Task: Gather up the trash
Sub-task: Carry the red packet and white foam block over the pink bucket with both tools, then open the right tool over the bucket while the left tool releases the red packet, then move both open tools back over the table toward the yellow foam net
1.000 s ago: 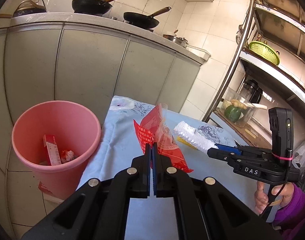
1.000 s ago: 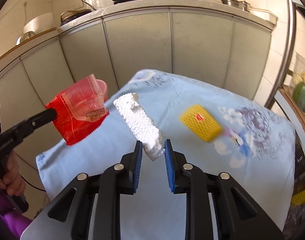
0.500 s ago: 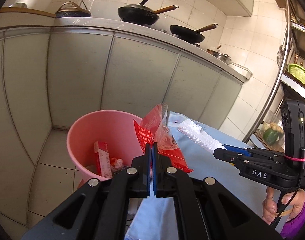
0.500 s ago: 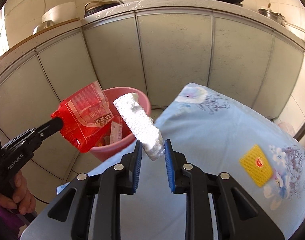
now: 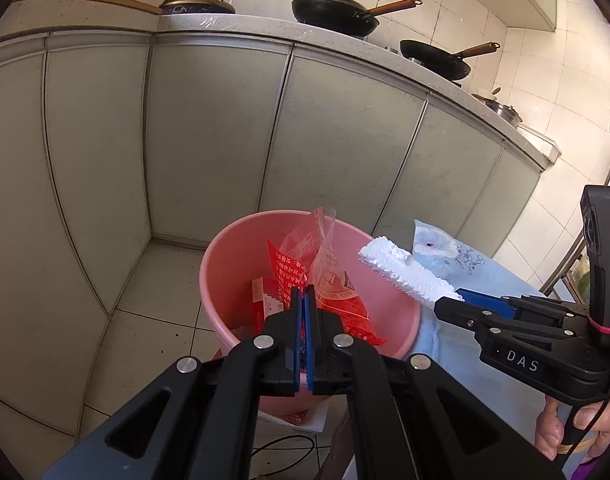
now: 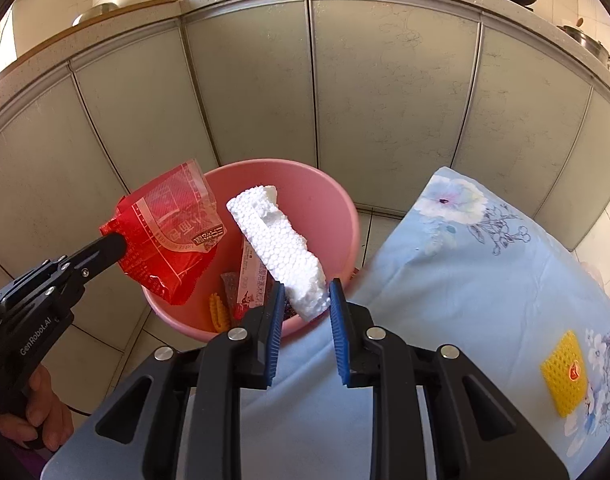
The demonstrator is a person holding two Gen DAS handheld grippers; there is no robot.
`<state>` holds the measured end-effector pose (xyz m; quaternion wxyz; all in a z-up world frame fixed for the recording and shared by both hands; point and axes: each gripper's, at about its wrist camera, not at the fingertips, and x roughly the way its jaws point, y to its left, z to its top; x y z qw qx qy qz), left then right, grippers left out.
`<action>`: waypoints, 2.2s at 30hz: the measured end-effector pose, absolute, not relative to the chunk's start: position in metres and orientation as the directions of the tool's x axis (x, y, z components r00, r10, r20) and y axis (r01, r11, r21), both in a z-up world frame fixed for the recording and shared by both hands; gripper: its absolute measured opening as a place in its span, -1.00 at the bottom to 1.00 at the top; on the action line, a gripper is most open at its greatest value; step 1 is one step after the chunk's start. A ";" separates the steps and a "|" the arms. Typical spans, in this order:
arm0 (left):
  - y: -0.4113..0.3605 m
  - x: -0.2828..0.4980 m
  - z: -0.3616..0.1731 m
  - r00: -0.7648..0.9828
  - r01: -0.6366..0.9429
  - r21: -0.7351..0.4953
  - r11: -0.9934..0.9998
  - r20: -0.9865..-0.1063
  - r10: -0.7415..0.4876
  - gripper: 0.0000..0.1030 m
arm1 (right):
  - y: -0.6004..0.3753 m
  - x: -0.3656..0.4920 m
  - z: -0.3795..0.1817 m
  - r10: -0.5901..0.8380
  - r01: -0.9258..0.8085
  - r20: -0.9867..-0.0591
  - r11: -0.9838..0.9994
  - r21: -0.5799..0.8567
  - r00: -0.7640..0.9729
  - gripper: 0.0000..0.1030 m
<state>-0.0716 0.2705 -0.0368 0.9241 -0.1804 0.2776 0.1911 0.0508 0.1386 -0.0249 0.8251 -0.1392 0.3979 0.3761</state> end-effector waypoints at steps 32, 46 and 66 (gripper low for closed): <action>0.270 -0.069 -0.043 0.732 -0.513 -0.203 0.834 -0.611 0.302 -0.43 | 0.144 0.045 -0.022 0.537 -0.735 -0.736 0.673 0.080 0.412 -0.30; 0.244 -0.072 -0.023 0.747 -0.485 -0.168 0.858 -0.589 0.307 -0.20 | 0.104 0.034 -0.010 0.574 -0.719 -0.701 0.684 0.125 0.424 -0.17; 0.203 -0.066 -0.011 0.756 -0.424 -0.113 0.899 -0.591 0.282 -0.20 | 0.053 0.028 -0.015 0.570 -0.675 -0.695 0.719 0.165 0.438 -0.16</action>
